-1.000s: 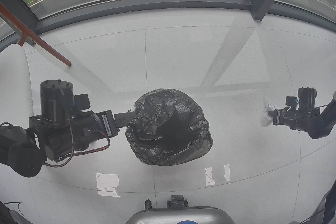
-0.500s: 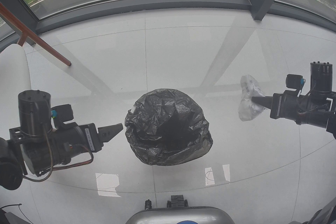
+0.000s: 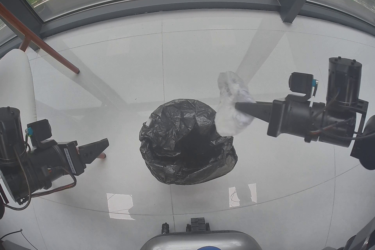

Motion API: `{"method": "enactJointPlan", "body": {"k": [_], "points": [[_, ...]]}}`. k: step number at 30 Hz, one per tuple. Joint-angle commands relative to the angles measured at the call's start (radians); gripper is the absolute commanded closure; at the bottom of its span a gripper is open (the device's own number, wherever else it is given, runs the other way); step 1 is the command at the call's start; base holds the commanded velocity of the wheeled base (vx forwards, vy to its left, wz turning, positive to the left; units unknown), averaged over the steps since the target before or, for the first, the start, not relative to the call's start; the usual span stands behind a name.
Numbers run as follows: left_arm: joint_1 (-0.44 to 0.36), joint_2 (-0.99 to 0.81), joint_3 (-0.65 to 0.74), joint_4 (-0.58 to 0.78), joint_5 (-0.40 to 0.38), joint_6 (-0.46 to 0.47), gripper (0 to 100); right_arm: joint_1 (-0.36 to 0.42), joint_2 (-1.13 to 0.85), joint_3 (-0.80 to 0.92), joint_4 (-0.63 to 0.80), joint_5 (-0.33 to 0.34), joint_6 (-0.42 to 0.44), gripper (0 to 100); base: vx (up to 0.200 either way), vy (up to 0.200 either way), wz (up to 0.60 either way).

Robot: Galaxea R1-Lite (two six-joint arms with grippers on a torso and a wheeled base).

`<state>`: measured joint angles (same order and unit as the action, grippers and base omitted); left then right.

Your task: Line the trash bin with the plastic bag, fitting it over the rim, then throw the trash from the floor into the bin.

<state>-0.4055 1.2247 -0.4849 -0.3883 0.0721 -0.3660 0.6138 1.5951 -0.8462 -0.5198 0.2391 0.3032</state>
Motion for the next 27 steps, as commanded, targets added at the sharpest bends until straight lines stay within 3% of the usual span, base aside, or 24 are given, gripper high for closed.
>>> {"method": "enactJointPlan", "body": {"k": [1,12,21,22,27], "points": [[0.017,-0.017,0.006,0.002,0.0,0.002,0,0.075,0.16,-0.03,-0.074,0.022,0.008,100,0.0,0.0,0.0],[0.024,-0.017,0.008,0.002,-0.008,0.001,0,0.164,0.307,-0.105,-0.086,0.032,0.066,100,0.0,0.0,0.0],[0.024,-0.017,0.005,0.002,-0.008,-0.001,0,0.135,0.434,-0.108,-0.233,0.032,0.07,100,0.0,0.0,0.0],[0.024,-0.017,0.006,0.002,-0.008,-0.001,0,0.133,0.434,-0.109,-0.223,0.032,0.07,0,0.0,0.0,0.0],[0.024,-0.019,0.005,0.002,-0.008,-0.001,0,0.113,0.44,-0.086,-0.23,0.029,0.063,0,0.0,0.0,0.0]]}}
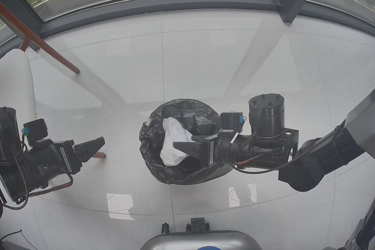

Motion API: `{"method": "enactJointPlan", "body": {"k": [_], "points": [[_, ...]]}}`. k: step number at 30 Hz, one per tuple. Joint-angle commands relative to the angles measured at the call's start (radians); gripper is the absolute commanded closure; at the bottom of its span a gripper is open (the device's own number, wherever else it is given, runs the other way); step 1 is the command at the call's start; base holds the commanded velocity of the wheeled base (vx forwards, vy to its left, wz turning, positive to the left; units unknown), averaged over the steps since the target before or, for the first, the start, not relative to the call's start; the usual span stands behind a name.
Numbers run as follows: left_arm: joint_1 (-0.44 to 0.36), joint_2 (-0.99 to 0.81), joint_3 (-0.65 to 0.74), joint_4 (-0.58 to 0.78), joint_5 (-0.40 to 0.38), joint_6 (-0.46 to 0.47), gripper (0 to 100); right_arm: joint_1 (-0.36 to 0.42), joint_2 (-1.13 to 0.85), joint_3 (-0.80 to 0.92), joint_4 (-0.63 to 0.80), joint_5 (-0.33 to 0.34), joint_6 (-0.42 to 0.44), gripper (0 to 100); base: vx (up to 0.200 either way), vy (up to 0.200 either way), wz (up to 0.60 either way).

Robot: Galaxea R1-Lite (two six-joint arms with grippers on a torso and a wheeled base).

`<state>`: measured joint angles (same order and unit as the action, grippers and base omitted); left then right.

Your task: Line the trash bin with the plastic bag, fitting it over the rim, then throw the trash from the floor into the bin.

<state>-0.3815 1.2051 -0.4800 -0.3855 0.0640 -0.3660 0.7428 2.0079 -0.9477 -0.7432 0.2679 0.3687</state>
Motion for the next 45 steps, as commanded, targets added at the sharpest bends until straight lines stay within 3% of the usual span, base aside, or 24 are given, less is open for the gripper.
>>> {"method": "enactJointPlan", "body": {"k": [1,11,20,27,32,33,35,41,45], "points": [[0.0,0.001,0.0,-0.001,0.0,-0.001,0,-0.022,0.023,0.018,-0.008,0.001,-0.004,0,0.0,0.0,0.0],[-0.005,-0.004,0.003,0.001,0.0,0.001,0,-0.1,-0.159,0.096,0.002,-0.001,-0.013,0,0.0,0.0,0.0],[-0.01,-0.124,0.018,0.074,0.0,0.007,0,-0.241,-0.44,0.354,0.002,-0.004,-0.162,0,0.0,0.0,0.0],[0.003,-0.314,0.11,0.154,0.005,0.039,0,-0.445,-0.862,0.491,0.318,-0.01,-0.229,0,0.0,0.0,0.0],[0.065,-0.404,0.195,0.154,0.0,0.113,0,-0.523,-1.092,0.566,0.489,-0.01,-0.277,0,0.0,0.0,0.0],[0.099,-0.512,0.235,0.168,0.0,0.148,0,-0.579,-1.242,0.616,0.588,-0.01,-0.283,0,0.0,0.0,0.0],[0.118,-0.582,0.25,0.208,0.0,0.157,0,-0.617,-1.357,0.667,0.654,-0.01,-0.283,0,0.0,0.0,0.0],[0.174,-0.857,0.273,0.432,-0.001,0.163,0,-0.652,-1.687,0.839,0.766,-0.013,-0.284,0,0.0,0.0,0.0],[0.245,-0.957,0.294,0.458,-0.012,0.163,0,-0.66,-1.825,0.886,0.801,-0.039,-0.289,0,0.0,0.0,0.0]]}}
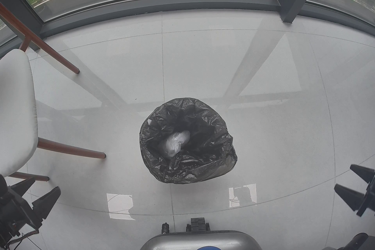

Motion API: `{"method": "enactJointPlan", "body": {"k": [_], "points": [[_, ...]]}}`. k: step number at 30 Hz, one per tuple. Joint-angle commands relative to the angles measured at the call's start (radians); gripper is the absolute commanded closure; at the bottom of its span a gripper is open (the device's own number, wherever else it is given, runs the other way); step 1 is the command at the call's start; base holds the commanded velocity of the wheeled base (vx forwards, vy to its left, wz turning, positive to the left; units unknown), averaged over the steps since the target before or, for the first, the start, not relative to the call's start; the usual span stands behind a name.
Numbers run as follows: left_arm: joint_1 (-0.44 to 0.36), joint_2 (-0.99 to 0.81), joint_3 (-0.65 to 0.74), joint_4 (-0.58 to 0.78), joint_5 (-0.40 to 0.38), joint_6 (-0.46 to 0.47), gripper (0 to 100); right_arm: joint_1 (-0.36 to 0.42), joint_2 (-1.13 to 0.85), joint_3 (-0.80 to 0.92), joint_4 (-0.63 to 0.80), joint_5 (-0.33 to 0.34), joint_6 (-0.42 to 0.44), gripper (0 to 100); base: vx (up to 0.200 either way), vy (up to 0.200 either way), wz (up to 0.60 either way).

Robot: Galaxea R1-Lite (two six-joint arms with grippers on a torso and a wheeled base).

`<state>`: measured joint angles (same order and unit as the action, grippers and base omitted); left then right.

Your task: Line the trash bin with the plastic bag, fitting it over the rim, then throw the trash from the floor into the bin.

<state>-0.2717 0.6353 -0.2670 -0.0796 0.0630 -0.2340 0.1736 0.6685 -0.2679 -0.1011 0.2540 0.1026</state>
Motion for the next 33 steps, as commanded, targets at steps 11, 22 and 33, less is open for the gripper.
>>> {"method": "enactJointPlan", "body": {"k": [11,22,33], "points": [[0.177,-0.542,0.229,0.132,0.044,0.075,0,-0.175,-0.669,0.245,0.156,-0.191,-0.119,0,0.0,0.0,0.0],[0.177,-0.54,0.246,0.072,0.035,0.117,0,-0.175,-0.669,0.268,0.103,-0.248,-0.116,0,0.0,0.0,0.0],[0.175,-0.549,0.252,0.055,0.035,0.104,0,-0.174,-0.669,0.268,0.101,-0.248,-0.118,0,0.0,0.0,0.0]]}}
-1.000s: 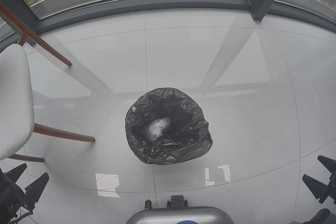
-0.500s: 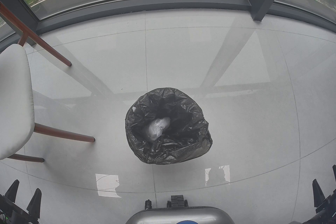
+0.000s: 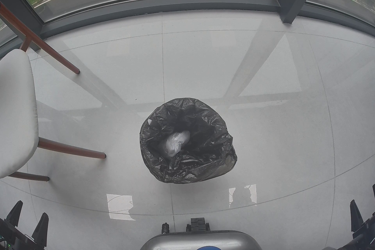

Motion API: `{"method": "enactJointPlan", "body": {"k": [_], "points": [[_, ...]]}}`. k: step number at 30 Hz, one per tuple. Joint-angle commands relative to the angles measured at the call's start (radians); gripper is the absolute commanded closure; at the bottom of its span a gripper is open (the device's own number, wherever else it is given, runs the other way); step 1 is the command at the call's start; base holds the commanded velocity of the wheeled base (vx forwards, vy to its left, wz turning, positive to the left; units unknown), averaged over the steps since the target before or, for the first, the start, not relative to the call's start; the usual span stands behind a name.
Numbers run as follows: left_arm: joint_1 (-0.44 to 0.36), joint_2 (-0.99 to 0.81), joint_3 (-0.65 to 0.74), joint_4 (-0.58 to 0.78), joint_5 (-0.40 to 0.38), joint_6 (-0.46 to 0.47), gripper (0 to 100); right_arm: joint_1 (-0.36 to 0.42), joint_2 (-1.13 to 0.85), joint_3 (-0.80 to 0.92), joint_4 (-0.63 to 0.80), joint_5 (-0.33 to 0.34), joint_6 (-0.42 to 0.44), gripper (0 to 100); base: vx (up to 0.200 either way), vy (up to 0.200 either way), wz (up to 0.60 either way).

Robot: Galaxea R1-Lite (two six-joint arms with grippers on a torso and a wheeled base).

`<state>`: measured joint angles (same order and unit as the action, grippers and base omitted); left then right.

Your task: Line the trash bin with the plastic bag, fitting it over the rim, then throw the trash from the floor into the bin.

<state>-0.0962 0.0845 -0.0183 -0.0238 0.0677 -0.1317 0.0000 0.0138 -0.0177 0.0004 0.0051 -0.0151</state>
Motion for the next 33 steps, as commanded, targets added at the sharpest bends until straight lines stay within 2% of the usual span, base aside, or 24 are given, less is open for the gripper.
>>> {"method": "enactJointPlan", "body": {"k": [1,2,3,5,7,9,10,11,12,14,25,27,29,31,32,33], "points": [[0.001,0.003,0.003,-0.001,0.087,0.009,0,0.0,-0.014,0.018,0.0,0.001,0.0,0,0.0,0.0,0.0],[0.001,0.003,0.003,-0.001,0.13,0.014,0,0.0,-0.014,0.018,0.0,0.003,0.0,0,0.0,0.0,0.0],[0.0,0.003,0.0,0.008,0.231,0.037,0,0.0,-0.014,0.018,0.001,0.001,-0.003,0,0.0,0.0,0.0],[0.0,0.003,-0.006,0.025,0.285,0.072,0,0.0,-0.014,0.018,0.001,0.003,-0.002,0,0.0,0.0,0.0],[-0.002,0.003,-0.008,0.028,0.273,0.081,0,0.0,-0.014,0.018,0.001,0.003,-0.002,0,0.0,0.0,0.0],[-0.002,0.003,-0.006,0.025,0.185,0.081,0,0.0,-0.014,0.018,0.001,0.003,0.0,0,0.0,0.0,0.0],[-0.002,0.003,-0.006,0.025,0.185,0.081,0,0.0,-0.014,0.018,0.001,0.003,0.0,0,0.0,0.0,0.0],[-0.002,0.001,-0.002,0.018,0.02,0.08,0,0.0,-0.014,0.018,0.001,0.004,0.0,0,0.0,0.0,0.0],[0.0,0.001,0.003,0.004,-0.039,0.084,0,0.0,-0.014,0.018,0.0,0.004,0.0,0,0.0,0.0,0.0],[-0.002,0.003,0.008,-0.011,-0.071,0.081,0,0.0,-0.014,0.018,0.0,0.004,0.003,0,0.0,0.0,0.0],[0.001,0.001,0.009,-0.015,-0.071,0.072,0,0.0,-0.014,0.018,0.0,0.004,0.001,0,0.0,0.0,0.0],[0.003,0.003,0.011,-0.015,-0.043,0.067,0,0.0,-0.014,0.018,0.0,0.004,0.003,0,0.0,0.0,0.0],[0.009,0.003,0.011,-0.013,0.027,0.064,0,0.0,-0.014,0.018,0.0,0.004,0.001,0,0.0,0.0,0.0],[0.065,-0.017,0.003,0.004,0.052,0.066,0,0.0,-0.014,0.018,0.0,0.004,0.001,0,0.0,0.0,0.0],[0.102,-0.058,-0.002,0.021,0.012,0.064,0,0.0,-0.014,0.018,0.0,0.004,0.001,0,0.0,0.0,0.0],[0.104,-0.068,-0.002,0.019,-0.003,0.063,0,0.0,-0.014,0.018,0.0,0.004,0.001,0,0.0,0.0,0.0]]}}
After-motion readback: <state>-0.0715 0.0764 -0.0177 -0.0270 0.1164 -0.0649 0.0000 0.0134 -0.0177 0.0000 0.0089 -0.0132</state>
